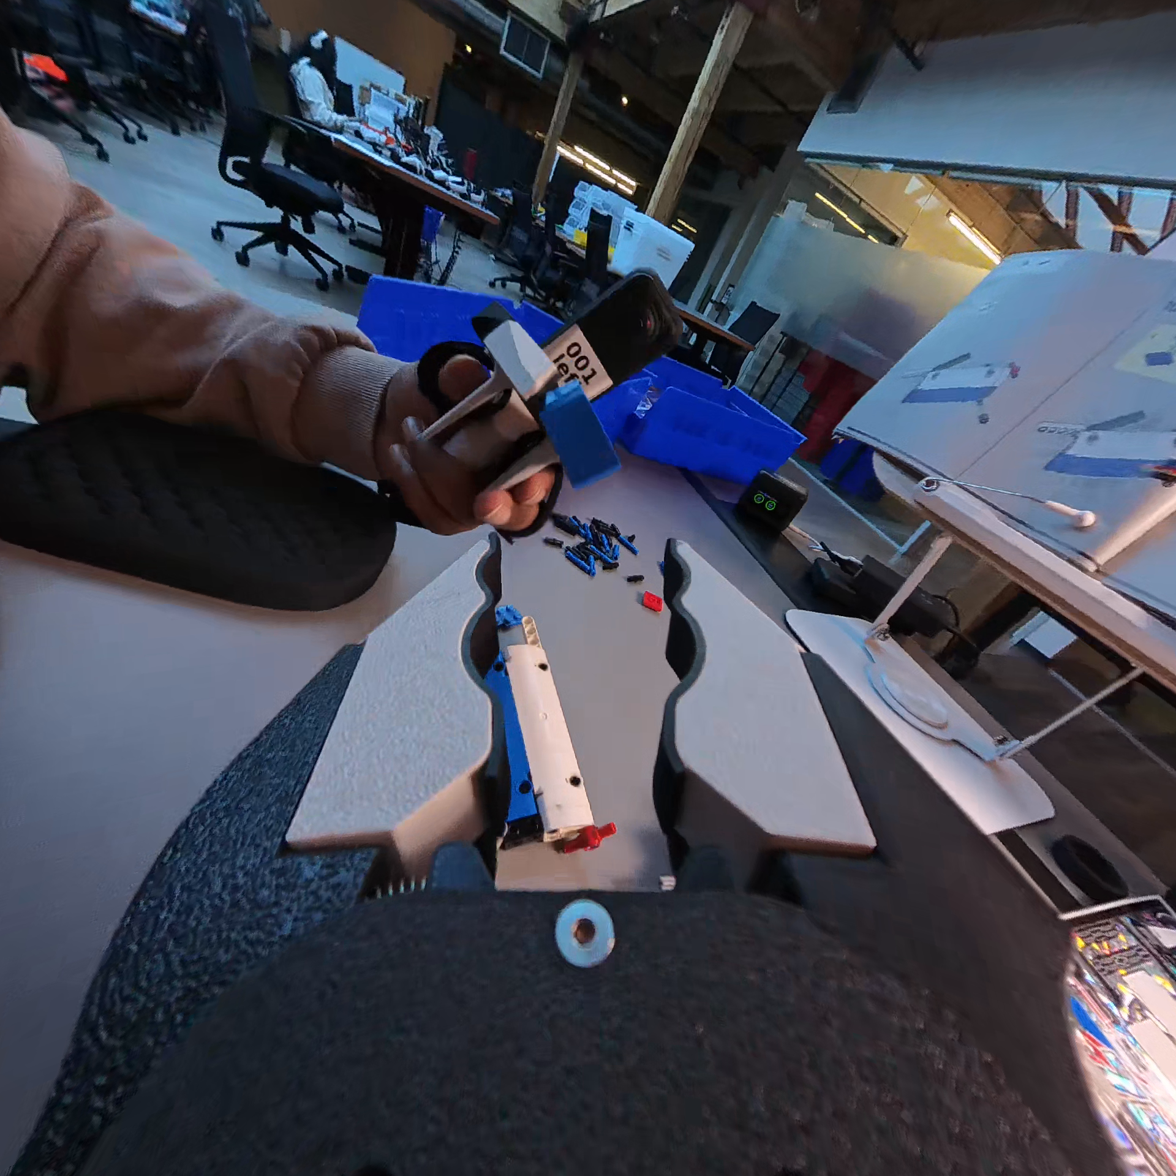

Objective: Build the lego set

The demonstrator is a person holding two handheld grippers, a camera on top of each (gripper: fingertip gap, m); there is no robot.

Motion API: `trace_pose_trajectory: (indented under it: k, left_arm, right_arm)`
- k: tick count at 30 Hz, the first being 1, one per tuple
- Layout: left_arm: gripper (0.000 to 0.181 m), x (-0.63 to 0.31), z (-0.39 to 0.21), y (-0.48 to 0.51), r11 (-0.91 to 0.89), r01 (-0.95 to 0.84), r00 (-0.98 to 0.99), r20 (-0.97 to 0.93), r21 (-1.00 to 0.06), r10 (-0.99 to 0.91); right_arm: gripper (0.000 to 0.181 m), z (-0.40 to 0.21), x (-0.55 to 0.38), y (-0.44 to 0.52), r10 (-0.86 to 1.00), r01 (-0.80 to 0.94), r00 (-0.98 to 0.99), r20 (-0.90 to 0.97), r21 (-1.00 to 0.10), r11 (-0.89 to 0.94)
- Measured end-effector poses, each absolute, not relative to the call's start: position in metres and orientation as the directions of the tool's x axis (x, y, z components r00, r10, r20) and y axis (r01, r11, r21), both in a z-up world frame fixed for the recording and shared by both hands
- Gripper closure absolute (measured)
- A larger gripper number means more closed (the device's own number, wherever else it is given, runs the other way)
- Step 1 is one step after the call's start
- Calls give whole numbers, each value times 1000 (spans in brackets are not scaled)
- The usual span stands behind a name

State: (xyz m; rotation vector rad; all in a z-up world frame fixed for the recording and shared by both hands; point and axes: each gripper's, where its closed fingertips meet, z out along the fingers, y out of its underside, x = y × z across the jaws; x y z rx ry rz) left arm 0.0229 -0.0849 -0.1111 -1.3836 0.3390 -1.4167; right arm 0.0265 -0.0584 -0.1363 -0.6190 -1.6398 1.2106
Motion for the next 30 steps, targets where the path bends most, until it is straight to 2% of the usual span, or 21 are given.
trace_pose_trajectory:
  k: [2, 8, 10, 16, 18, 21, 24, 27, 30]
  left_arm:
    - [173, 32, -130, -81, -438, 450, 258, 583, -778, -771]
    - [174, 45, -150, -83, -510, 395, 289, 630, -764, -721]
    - [174, 49, -151, -86, -514, 387, 286, 630, -766, -722]
    - [180, 43, -149, -84, -509, 440, 297, 655, -740, -695]
    - [178, 35, -152, -81, -463, 429, 371, 619, -775, -692]
    - [165, 15, -166, -73, -376, 295, 601, 476, -878, -641]
    - [159, -16, -178, -71, -310, 119, 783, 281, -943, -555]
    - [147, -37, -200, -77, -351, -51, 850, 144, -935, -506]
    - [132, -35, -232, -80, -419, -218, 857, 32, -881, -514]
  right_arm:
    - [132, -147, 27, -62, 795, -126, -416, 442, -893, 432]
    - [147, -170, 25, -75, 720, -91, -446, 532, -827, 555]
    - [161, -172, 25, -76, 710, -92, -439, 551, -814, 574]
    - [167, -166, 28, -75, 744, -86, -452, 492, -854, 513]
    - [167, -167, 27, -72, 777, -36, -475, 413, -892, 451]
    - [167, -176, 26, -56, 819, 83, -485, 305, -917, 390]
    - [167, -210, 41, -49, 796, 309, -587, 148, -868, 389]
    - [167, -245, 56, -42, 786, 479, -615, 63, -762, 436]
    - [166, -267, 64, -43, 768, 541, -639, 47, -682, 492]
